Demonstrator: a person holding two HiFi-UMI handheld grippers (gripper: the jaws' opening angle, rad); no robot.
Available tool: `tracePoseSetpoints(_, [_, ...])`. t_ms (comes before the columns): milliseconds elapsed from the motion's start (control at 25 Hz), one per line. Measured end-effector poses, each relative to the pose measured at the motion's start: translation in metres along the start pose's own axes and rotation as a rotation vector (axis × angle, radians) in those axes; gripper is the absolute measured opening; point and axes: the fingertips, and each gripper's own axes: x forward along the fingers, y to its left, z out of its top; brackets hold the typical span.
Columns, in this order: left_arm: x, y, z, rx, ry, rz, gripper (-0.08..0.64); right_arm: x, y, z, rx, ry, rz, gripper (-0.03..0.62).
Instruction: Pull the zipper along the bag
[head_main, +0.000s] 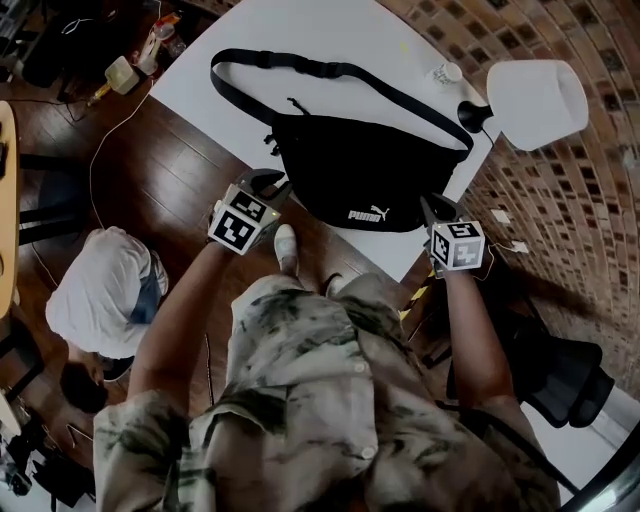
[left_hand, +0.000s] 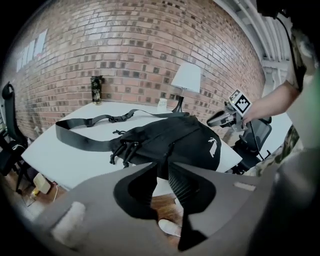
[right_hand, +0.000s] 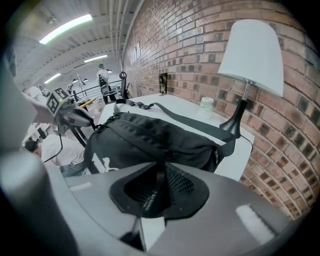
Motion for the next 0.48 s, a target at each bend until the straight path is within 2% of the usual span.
tracePoseSetpoints(120, [-0.029, -0.019, -0.004, -0.022, -0.032, 0.035, 0.074, -0.032, 0.033, -0.014, -0.026, -0.043, 0.053, 0.066])
tracePoseSetpoints(240, [-0.063, -0.06, -0.008, -0.034, -0.069, 0.067, 0.074, -0.074, 0.064, -0.038, -0.055, -0.115, 0.1, 0.064])
tracePoseSetpoints(360, [-0.102, -0.12, -0.013, -0.029, -0.117, 0.094, 0.074, -0.126, 0.089, -0.068, -0.072, -0.201, 0.13, 0.065])
tracePoseSetpoints(480, [-0.142, -0.195, -0.022, -0.063, -0.168, 0.097, 0.072, -0.177, 0.111, -0.106, -0.108, -0.259, 0.144, 0.066])
